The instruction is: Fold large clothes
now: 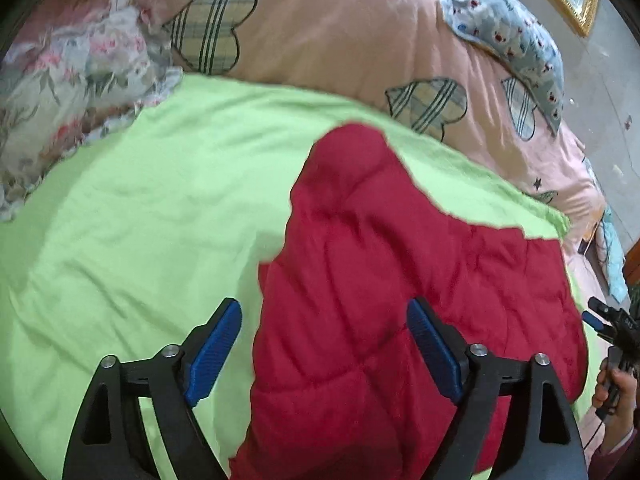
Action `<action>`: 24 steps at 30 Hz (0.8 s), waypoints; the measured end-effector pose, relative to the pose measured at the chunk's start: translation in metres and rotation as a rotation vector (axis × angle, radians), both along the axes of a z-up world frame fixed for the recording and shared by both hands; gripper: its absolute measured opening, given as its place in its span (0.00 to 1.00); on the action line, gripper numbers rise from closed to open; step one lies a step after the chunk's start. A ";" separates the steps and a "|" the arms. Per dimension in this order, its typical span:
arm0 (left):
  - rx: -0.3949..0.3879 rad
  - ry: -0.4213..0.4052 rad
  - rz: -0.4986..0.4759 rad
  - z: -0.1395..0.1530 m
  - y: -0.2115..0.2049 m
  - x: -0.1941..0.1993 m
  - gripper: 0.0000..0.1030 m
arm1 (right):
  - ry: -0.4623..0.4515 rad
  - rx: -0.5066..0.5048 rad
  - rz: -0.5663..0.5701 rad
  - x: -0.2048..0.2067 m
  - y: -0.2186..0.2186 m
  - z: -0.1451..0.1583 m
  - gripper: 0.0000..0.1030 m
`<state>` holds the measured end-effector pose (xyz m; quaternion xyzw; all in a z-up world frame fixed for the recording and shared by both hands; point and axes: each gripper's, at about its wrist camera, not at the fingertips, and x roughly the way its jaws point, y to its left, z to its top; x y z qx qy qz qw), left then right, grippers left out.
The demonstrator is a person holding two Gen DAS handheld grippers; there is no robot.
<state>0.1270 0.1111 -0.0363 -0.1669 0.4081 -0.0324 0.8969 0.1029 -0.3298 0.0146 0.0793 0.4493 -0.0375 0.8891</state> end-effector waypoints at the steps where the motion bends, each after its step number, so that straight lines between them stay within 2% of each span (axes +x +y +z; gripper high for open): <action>1: -0.007 -0.003 -0.007 0.004 -0.004 0.002 0.84 | -0.001 -0.014 0.013 0.006 0.005 0.001 0.96; 4: 0.014 0.009 -0.037 0.006 -0.017 0.011 0.84 | 0.024 -0.043 0.053 0.027 0.019 -0.005 0.96; 5: 0.026 0.037 -0.059 0.002 -0.026 0.018 0.84 | 0.040 -0.051 0.063 0.033 0.023 -0.010 0.96; 7: 0.071 0.078 -0.084 -0.011 -0.038 0.028 0.76 | 0.094 -0.063 0.099 0.045 0.034 -0.023 0.97; 8: 0.087 0.087 -0.102 -0.015 -0.044 0.032 0.59 | 0.119 -0.077 0.115 0.050 0.040 -0.029 0.94; 9: 0.106 0.105 -0.114 -0.021 -0.051 0.038 0.48 | 0.146 -0.104 0.128 0.053 0.047 -0.037 0.82; 10: 0.114 0.112 -0.119 -0.024 -0.055 0.038 0.45 | 0.165 -0.137 0.131 0.054 0.052 -0.045 0.71; 11: 0.109 0.109 -0.126 -0.023 -0.057 0.039 0.37 | 0.172 -0.166 0.125 0.054 0.054 -0.048 0.50; 12: 0.090 0.101 -0.139 -0.021 -0.057 0.039 0.26 | 0.172 -0.195 0.113 0.052 0.055 -0.050 0.33; 14: 0.026 0.088 -0.166 -0.013 -0.057 0.036 0.18 | 0.152 -0.165 0.108 0.049 0.052 -0.046 0.19; 15: 0.010 0.081 -0.172 -0.009 -0.055 0.037 0.16 | 0.134 -0.123 0.103 0.047 0.049 -0.041 0.15; 16: -0.018 0.068 -0.181 -0.004 -0.053 0.037 0.15 | 0.117 -0.097 0.101 0.045 0.046 -0.036 0.14; 20: -0.233 -0.007 -0.201 0.019 -0.034 0.036 0.14 | -0.007 0.057 0.102 0.038 0.036 -0.006 0.10; 21: -0.265 -0.017 -0.200 0.020 -0.030 0.038 0.13 | -0.041 0.087 0.107 0.037 0.034 0.002 0.10; 24: -0.277 -0.009 -0.172 0.014 -0.025 0.047 0.13 | -0.101 0.114 0.098 0.040 0.036 0.010 0.10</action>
